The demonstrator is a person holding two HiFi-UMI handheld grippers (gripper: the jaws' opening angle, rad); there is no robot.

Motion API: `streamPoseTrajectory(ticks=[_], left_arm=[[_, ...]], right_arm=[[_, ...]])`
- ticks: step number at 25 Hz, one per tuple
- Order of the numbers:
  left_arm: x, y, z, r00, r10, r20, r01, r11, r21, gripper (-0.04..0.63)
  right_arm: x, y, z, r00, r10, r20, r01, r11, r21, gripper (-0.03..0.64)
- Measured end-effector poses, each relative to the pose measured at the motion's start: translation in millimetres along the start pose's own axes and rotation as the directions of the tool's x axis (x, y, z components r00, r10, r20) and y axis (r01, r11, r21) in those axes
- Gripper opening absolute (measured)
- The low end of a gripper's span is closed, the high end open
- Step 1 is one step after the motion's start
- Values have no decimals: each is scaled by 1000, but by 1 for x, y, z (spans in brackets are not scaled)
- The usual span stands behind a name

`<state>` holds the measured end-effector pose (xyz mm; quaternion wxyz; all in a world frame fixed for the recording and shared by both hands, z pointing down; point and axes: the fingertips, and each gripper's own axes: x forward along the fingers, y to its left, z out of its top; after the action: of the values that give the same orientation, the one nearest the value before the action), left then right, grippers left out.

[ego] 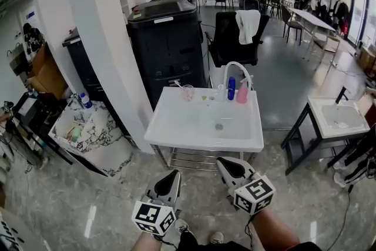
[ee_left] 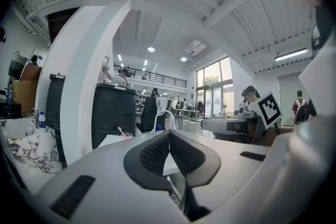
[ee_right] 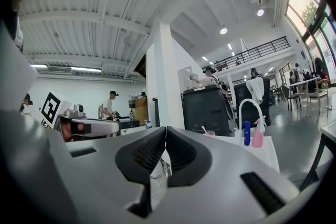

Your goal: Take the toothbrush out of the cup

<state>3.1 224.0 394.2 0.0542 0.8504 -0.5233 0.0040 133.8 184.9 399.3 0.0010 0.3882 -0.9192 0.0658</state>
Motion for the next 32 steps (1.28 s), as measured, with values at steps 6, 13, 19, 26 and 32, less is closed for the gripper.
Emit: streamPoseTrajectory(ticks=[6,13,19,26,32], left_arm=[[10,18,-1,1000,0,-1,0,1000,-7,18],[22,58,-4,1000,-21,-12,21,999,-27,74],[32,104,-4,1000,-22,-16,22,999,-35,167],[45,162,2,1000,-30,-7,30,999,-41,195],[56,192,2,997,-74,-13,74,997,-32,200]], right_arm=[[19,-7,-3,1000,-15,-11,15,1000,10,20],[60,-4,-2,999,-27,-22,27,1000,4,92],[103,-4,1,999,-48,-20,47,999,-10,120],[158,-2,7,997,-77,-9,77,997,-17,132],[188,0,8,994,-113,5,113,993,-22,137]])
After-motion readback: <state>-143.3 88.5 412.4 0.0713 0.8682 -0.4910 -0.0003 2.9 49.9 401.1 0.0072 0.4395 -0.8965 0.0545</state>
